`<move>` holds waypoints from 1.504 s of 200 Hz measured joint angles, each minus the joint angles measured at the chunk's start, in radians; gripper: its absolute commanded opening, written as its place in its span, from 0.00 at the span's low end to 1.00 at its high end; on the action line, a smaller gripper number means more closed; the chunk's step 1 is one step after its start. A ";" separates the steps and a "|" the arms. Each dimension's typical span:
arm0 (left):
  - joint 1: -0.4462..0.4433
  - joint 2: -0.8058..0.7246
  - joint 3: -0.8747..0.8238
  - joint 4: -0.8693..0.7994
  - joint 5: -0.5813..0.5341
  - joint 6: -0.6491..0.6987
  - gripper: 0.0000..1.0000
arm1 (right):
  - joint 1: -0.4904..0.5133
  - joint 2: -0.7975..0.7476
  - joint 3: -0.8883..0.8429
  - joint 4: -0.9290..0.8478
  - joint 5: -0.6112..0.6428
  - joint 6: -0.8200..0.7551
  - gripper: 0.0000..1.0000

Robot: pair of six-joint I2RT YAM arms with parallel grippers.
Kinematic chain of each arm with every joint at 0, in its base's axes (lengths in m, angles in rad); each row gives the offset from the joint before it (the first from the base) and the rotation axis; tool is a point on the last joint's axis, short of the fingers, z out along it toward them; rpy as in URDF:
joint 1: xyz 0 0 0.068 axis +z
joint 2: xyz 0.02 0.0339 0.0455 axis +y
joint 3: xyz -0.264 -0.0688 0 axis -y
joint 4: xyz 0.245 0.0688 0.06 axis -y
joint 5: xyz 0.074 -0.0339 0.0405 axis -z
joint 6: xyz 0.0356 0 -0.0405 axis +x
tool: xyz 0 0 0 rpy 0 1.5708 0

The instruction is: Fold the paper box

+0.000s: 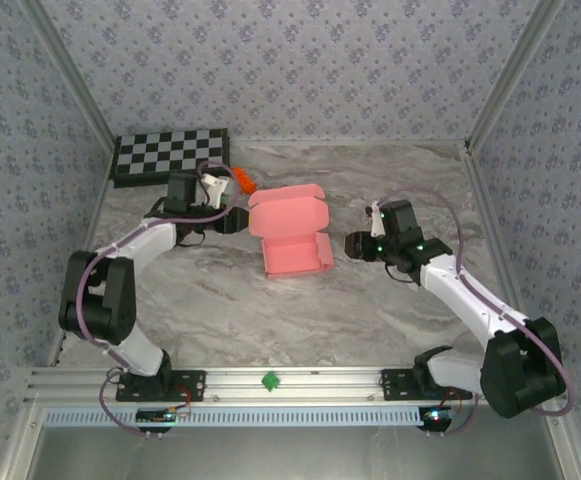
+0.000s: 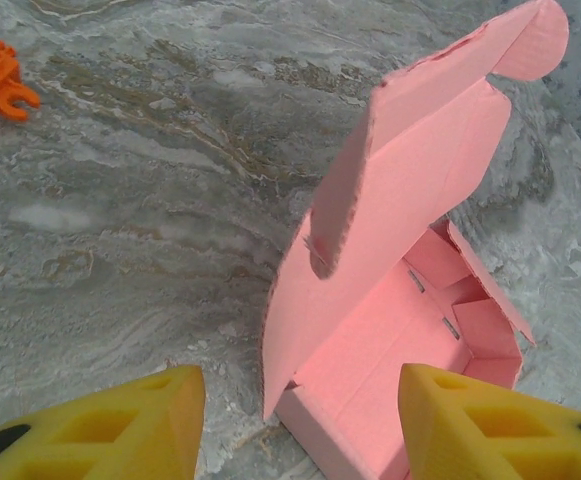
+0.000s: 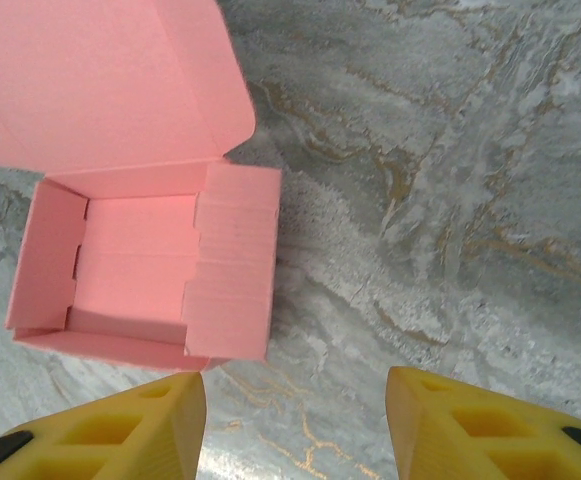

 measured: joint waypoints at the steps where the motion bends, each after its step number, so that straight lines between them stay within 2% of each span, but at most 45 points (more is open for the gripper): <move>1: 0.000 0.002 0.002 0.000 0.001 0.002 0.52 | 0.000 -0.001 -0.001 0.000 -0.001 0.000 0.52; 63: 0.004 0.084 0.045 0.081 0.070 0.015 0.45 | -0.004 -0.023 -0.036 0.006 -0.040 0.018 0.52; 119: 0.004 0.125 0.047 0.103 0.079 0.014 0.39 | -0.004 -0.023 -0.040 0.006 -0.046 0.031 0.52; 177: 0.004 0.139 0.047 0.112 0.101 0.007 0.29 | -0.004 -0.020 -0.042 0.008 -0.055 0.042 0.52; 205: 0.004 0.139 0.047 0.112 0.108 0.000 0.20 | -0.004 0.000 -0.043 0.018 -0.062 0.045 0.52; 301: -0.011 0.095 0.025 0.079 0.106 0.007 0.06 | -0.023 0.142 -0.039 0.115 -0.118 0.098 0.52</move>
